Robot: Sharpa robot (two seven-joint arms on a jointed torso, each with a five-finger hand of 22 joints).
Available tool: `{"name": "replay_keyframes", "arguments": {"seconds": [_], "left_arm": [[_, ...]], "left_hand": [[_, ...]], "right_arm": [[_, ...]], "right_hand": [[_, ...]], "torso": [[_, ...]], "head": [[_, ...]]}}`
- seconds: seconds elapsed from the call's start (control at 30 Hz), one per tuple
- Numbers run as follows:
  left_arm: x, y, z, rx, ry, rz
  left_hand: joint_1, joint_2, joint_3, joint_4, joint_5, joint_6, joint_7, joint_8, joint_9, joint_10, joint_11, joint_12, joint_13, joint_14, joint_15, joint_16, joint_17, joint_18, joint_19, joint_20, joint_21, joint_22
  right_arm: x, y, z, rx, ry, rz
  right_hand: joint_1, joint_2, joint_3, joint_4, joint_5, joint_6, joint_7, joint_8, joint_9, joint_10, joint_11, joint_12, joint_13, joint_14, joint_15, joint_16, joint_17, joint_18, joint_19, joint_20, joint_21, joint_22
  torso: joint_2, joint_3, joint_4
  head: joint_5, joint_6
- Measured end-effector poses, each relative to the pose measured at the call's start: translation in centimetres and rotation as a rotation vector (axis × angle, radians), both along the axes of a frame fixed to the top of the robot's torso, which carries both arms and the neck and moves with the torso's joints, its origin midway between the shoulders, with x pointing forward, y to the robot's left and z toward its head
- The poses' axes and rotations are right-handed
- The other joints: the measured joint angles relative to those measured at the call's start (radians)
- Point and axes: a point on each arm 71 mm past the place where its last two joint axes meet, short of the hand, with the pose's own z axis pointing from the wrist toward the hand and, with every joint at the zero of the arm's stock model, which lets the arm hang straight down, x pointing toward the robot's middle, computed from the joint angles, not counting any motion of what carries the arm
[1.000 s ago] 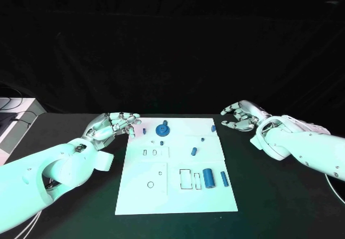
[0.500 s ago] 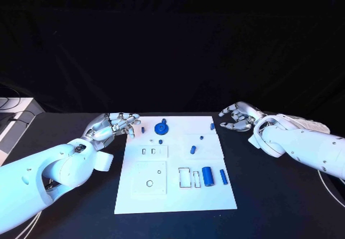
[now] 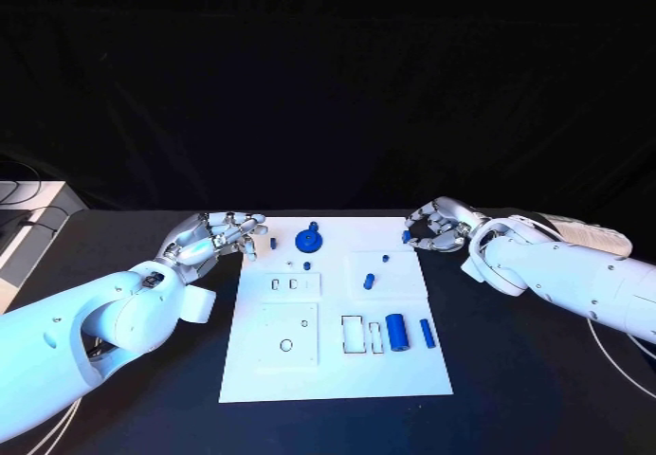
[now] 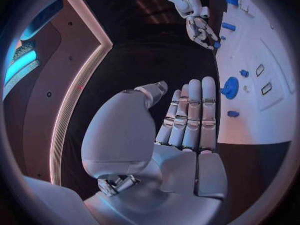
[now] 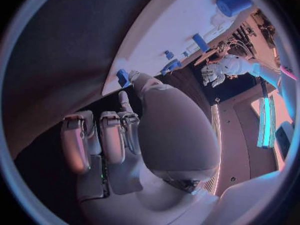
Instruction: Assemble the parts on the task board
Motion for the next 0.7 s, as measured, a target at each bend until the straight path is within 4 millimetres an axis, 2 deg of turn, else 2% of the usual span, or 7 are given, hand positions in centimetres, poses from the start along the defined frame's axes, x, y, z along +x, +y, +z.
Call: {"name": "replay_keyframes", "arguments": {"seconds": [0.3,0.7], "left_arm": [[0.0,0.0,-0.01,0.001,0.0,0.0],[0.0,0.07,-0.01,0.002,0.0,0.001]], "left_hand": [[0.0,0.0,0.0,0.0,0.0,0.0,0.0,0.0,0.0,0.0,0.0,0.0,0.0,0.0,0.0,0.0,-0.001,0.0,0.0,0.0,0.0,0.0],[0.0,0.0,0.0,0.0,0.0,-0.004,0.004,0.0,0.0,0.0,0.0,0.0,0.0,0.0,0.0,-0.004,-0.002,0.0,0.0,0.0,0.0,-0.001]], "right_arm": [[0.15,0.86,-0.37,-0.011,0.033,0.028],[0.34,0.82,-0.56,-0.025,0.048,0.025]], "right_hand": [[0.0,0.0,0.0,0.0,0.0,0.0,0.0,0.0,0.0,0.001,0.001,0.0,0.0,0.004,0.003,0.0,0.0,0.0,0.0,0.0,0.0,0.0],[-0.002,0.002,0.0,0.0,0.0,0.0,0.0,0.0,0.001,0.001,0.001,0.0,0.0,0.004,0.003,0.0,0.0,0.0,0.0,0.0,0.0,0.001]], "torso": [[0.0,0.0,-0.0005],[-0.002,0.0,-0.0014]], "head": [[0.002,-0.005],[0.004,-0.006]]}}
